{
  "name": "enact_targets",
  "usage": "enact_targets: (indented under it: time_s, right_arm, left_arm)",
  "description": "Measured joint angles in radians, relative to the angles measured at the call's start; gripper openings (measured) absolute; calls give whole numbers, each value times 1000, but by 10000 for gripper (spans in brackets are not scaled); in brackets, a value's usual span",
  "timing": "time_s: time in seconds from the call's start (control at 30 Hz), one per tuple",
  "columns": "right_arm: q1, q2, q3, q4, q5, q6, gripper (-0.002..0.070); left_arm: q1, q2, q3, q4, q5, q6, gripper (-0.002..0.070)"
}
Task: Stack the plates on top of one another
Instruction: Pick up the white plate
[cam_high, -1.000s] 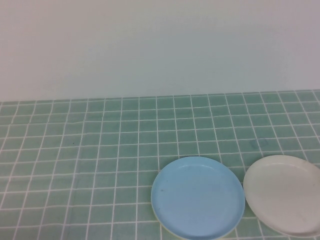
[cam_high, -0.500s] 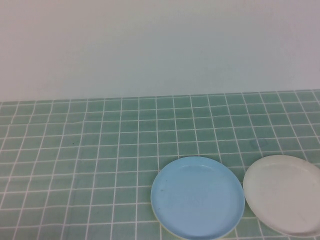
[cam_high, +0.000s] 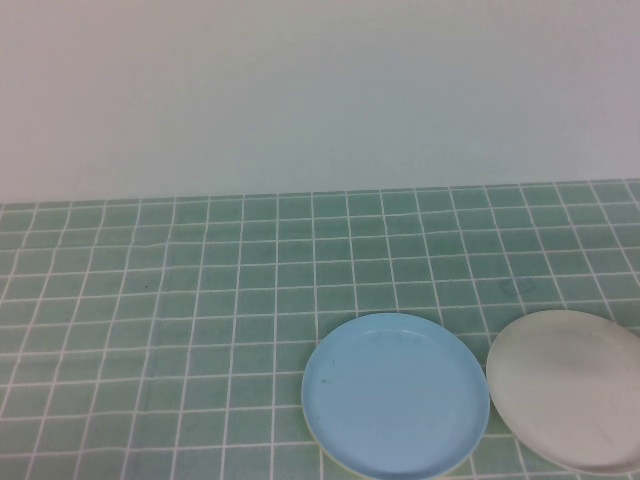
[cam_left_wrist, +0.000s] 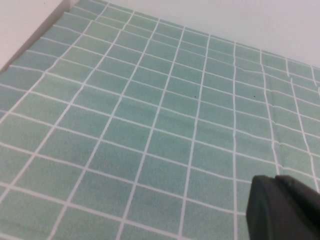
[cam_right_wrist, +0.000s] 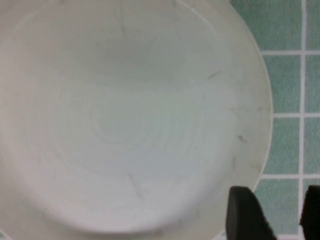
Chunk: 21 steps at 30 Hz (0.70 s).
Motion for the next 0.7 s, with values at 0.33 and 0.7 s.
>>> enact_targets:
  time_s: [0.33, 0.7]
  right_arm:
    - [-80, 158, -2, 13, -68, 6, 292]
    - [-135, 247, -2, 318, -113, -229, 292]
  left_arm:
    - [0, 0, 0, 0, 0, 0, -1]
    - [0, 0, 0, 0, 0, 0, -1]
